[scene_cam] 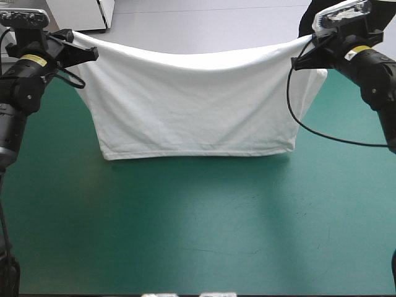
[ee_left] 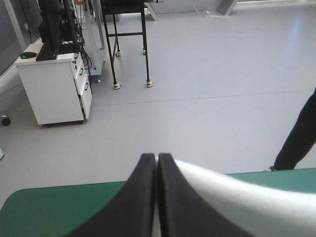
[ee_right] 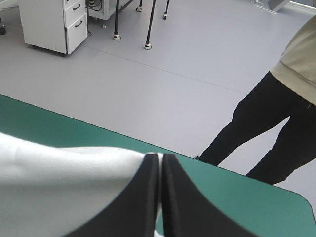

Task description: Fold the cloth

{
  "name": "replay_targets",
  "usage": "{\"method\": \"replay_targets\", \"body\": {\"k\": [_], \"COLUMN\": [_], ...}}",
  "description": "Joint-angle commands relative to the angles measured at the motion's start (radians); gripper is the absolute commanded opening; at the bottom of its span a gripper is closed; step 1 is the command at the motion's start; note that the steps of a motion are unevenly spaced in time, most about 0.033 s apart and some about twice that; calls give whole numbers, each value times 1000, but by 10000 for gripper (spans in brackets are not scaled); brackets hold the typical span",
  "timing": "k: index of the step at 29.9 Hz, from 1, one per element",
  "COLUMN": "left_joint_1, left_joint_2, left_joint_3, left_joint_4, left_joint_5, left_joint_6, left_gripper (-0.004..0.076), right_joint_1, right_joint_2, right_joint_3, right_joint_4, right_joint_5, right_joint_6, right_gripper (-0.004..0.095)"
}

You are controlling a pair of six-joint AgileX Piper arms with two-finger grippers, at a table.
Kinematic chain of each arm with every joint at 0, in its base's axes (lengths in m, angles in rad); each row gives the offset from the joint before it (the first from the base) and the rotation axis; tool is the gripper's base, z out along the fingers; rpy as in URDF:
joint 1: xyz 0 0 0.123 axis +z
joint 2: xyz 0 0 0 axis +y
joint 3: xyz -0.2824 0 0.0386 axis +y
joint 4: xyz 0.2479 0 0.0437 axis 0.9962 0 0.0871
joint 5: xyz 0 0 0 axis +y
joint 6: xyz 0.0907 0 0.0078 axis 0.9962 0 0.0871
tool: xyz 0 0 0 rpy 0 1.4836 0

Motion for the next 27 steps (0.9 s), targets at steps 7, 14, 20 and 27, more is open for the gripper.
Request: {"method": "replay_targets", "body": {"k": [7,14,20,27], "left_joint_1": [-2,-2,-2,-2], "left_joint_2": [91,91,91,89], "left_joint_3": [-167,-22,210,309], "left_joint_4": [-13,-13,-13,-13], "left_joint_5": [-122,155,233,364], "left_joint_6": [-10,-11,-10,48], "left_gripper": [-9,-9,-9,-9], "right_joint_1": [-11,-27,-27,-27], "right_joint_2": [149,177,165,99], "right_joint_3": [-294,-218,22,301], "right_joint_4": [1,25,97,178], "right_joint_5": [0,274,365,383], "right_joint_6": [-8,-8,-38,-79], "right_gripper": [-17,-17,-17,-17]}}
